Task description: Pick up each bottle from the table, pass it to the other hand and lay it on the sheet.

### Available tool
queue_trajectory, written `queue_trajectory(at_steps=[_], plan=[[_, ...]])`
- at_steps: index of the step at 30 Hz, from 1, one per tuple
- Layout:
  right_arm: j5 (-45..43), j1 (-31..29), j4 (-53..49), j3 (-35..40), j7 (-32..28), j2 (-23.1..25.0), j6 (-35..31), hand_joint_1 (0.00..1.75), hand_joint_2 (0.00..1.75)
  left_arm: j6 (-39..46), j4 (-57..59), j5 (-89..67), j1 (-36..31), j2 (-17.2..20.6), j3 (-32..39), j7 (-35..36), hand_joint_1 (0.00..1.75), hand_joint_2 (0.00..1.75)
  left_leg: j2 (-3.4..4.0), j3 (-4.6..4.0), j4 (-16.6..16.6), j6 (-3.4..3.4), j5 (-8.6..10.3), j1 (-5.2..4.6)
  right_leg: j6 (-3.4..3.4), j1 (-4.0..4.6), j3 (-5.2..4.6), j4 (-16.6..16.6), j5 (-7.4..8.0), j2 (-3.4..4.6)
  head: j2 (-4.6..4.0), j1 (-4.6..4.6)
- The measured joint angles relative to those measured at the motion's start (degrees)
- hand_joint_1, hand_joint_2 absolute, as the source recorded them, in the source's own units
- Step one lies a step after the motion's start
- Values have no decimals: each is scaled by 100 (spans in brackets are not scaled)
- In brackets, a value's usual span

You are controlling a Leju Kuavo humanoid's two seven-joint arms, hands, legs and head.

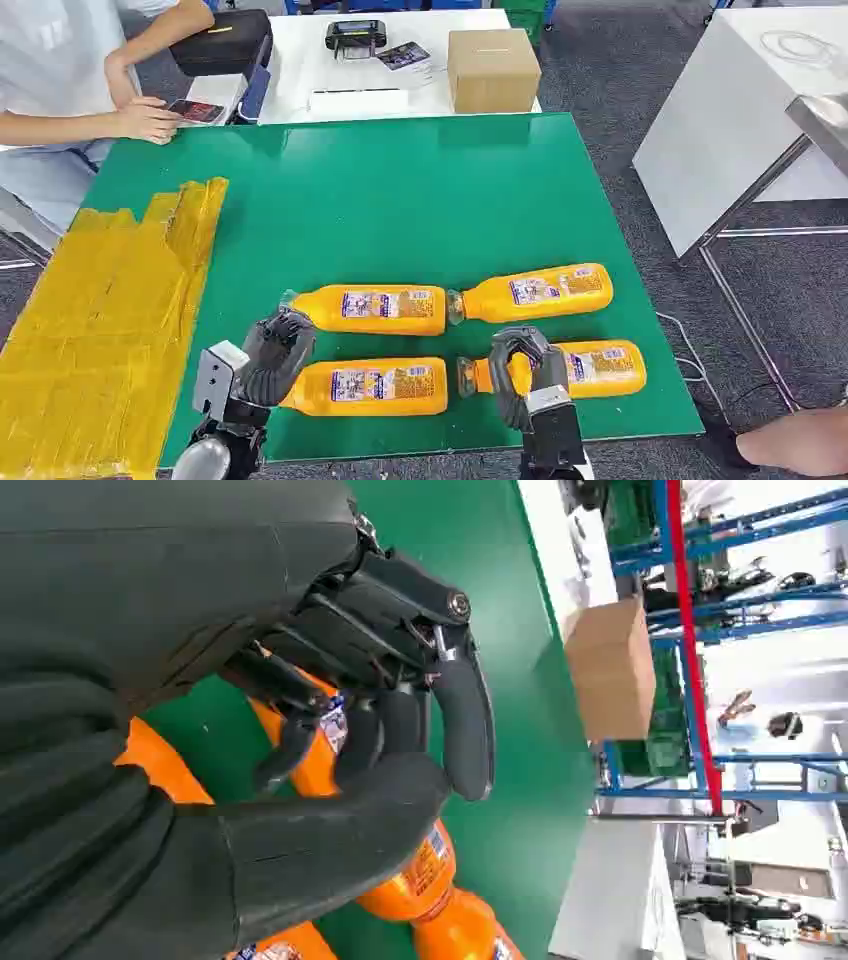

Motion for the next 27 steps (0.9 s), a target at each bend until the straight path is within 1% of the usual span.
queue_trajectory(at_steps=[3, 4, 5, 7, 12, 13, 14, 18, 19, 23, 25, 27], plan=[[0, -1, 0, 0, 0, 0, 0, 175, 175, 0, 0, 0, -1, 0, 0, 0, 175, 175, 0, 0, 0, 0, 0, 0, 0, 0, 0, 0, 0, 0, 0, 0], [-256, -533, 33, 127, -874, 90, 379, 175, 175, 1201, 11, -659, -232, -131, 7, -924, 175, 175, 8, -26, 0, 0, 14, 0, 0, 2, -29, 3, 17, 5, 0, 2], [-289, -1473, 173, 359, -1139, 402, 466, 175, 175, 2046, 120, -877, -840, -330, 18, -1193, 175, 175, -1, 15, 0, -8, 29, 3, -7, 2, 7, 0, 23, 5, 0, 2], [-289, -1639, 205, 426, -1150, 466, 468, 175, 175, 2078, 229, -892, -890, -365, 26, -1202, 175, 175, -19, 12, 0, -7, 32, 4, -7, 3, 14, 2, 22, -9, 0, 0], [-341, -1809, 271, 448, -1169, 511, 483, 175, 175, 2140, 389, -890, -994, -413, 87, -1252, 175, 175, -17, -2, 1, -5, 30, 0, -5, 1, 3, 2, 25, -8, 0, 2], [-352, -1832, 278, 455, -1169, 518, 492, 96, 175, 2140, 404, -890, -1012, -415, 98, -1252, 175, 175, -16, -5, 2, -4, 30, 0, -5, 0, 1, 2, 24, -8, 0, 0], [-376, -1855, 291, 455, -1169, 529, 512, 2, 175, 2140, 422, -890, -1027, -415, 105, -1257, 138, 175, -17, -8, 2, -4, 30, 0, -5, 0, -1, 2, 24, -9, 0, 2], [-383, -1939, 356, 455, -1054, 542, 518, 2, 175, 2146, 489, -885, -1062, -417, 186, -1257, 138, 175, -17, -13, 2, -4, 28, 0, -5, 1, -6, 1, 24, -8, 0, 0], [-339, -1956, 378, 452, -988, 542, 500, 0, 175, 2149, 498, -883, -1063, -420, 203, -1255, 0, 175, -16, -13, 2, -4, 28, 0, -5, 1, -7, 1, 24, -8, 0, 0], [-163, -2050, 514, 452, -797, 540, 419, 0, 175, 2162, 529, -835, -1065, -420, 273, -1248, 0, 175, -17, -13, 2, -4, 28, 1, -5, 1, -6, 2, 24, -8, 0, 0], [208, -2179, 683, 485, -471, 520, 357, 0, 175, 2292, 531, -794, -1058, -435, 350, -1270, 0, 175, -15, -14, 2, -4, 28, 1, -6, 2, -7, 2, 25, -7, 0, 0], [674, -2359, 930, 551, -274, 483, 269, 0, 175, 2459, 529, -787, -1059, -480, 430, -1344, 0, 175, -14, -12, 2, -4, 29, 1, -6, 2, -6, 2, 25, -7, 0, 0]])
